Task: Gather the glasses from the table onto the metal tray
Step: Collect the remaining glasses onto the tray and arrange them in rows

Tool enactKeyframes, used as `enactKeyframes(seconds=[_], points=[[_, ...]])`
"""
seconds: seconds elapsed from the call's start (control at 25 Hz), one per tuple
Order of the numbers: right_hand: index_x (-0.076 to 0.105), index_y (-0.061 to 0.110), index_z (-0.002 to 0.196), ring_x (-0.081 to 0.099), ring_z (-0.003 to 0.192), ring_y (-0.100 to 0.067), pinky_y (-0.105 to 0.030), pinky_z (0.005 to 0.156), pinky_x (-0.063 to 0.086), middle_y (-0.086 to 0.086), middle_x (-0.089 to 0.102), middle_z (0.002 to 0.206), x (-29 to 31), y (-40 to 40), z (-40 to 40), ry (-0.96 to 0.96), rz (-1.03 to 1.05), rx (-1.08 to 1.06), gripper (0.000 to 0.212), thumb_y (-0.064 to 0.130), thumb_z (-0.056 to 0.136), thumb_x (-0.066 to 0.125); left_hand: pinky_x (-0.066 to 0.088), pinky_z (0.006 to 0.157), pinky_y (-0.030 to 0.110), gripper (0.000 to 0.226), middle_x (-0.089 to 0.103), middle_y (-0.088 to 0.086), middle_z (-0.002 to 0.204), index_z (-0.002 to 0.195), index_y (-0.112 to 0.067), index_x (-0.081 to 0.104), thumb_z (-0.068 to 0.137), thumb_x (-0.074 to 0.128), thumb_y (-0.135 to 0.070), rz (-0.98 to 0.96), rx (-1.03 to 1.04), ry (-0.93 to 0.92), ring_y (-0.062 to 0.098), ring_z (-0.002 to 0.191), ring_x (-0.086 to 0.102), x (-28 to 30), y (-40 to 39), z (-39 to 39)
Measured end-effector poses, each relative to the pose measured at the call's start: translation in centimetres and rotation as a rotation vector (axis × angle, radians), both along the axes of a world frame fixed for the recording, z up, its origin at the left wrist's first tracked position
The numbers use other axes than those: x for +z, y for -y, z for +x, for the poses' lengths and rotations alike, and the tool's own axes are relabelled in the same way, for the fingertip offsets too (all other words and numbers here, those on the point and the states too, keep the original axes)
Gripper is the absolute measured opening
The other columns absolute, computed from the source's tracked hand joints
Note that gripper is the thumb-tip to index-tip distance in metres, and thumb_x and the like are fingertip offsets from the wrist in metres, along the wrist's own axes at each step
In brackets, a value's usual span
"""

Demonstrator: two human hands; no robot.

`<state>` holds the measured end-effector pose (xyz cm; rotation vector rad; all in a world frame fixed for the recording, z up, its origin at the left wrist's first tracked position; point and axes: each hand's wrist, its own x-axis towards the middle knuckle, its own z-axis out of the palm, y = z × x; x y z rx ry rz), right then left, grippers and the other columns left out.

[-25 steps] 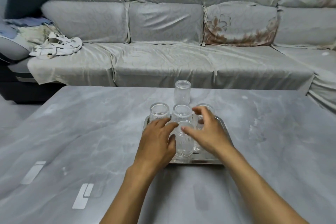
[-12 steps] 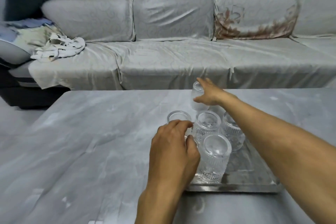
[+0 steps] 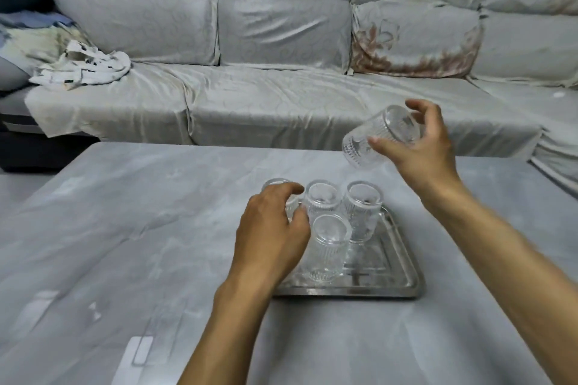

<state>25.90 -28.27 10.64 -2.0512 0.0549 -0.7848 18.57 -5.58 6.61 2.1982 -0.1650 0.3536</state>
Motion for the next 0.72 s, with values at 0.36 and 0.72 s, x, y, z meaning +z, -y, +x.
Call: enactKeyframes(seconds=[0.36,0.72], points=[[0.053,0.032,0.107,0.056,0.106,-0.012,-0.028,0.08,0.039,0.015,0.057,0.111,-5.8,0.5,-13.6,-0.275,-0.02,-0.117,0.058,0.037,0.059,0.086,0.044,0.099,0.038,0.038,0.067,0.002,0.121,0.116,-0.019,0.065,0.08,0.055,-0.018,0.231,-0.079,-0.025,0.024,0.117,0.053,-2.1,0.6,-3.2],[0.051,0.029,0.11,0.059,0.099,-0.016,-0.03,0.071,0.041,0.011,0.057,0.121,-8.0,-2.0,-10.6,-0.36,-0.314,-0.035,0.053,0.035,0.065,0.079,0.036,0.105,0.031,0.037,0.065,0.0,0.122,0.115,-0.017,0.065,0.079,0.055,-0.016,0.24,-0.126,0.032,0.021,0.117,0.051,-3.2,-0.5,-3.3]])
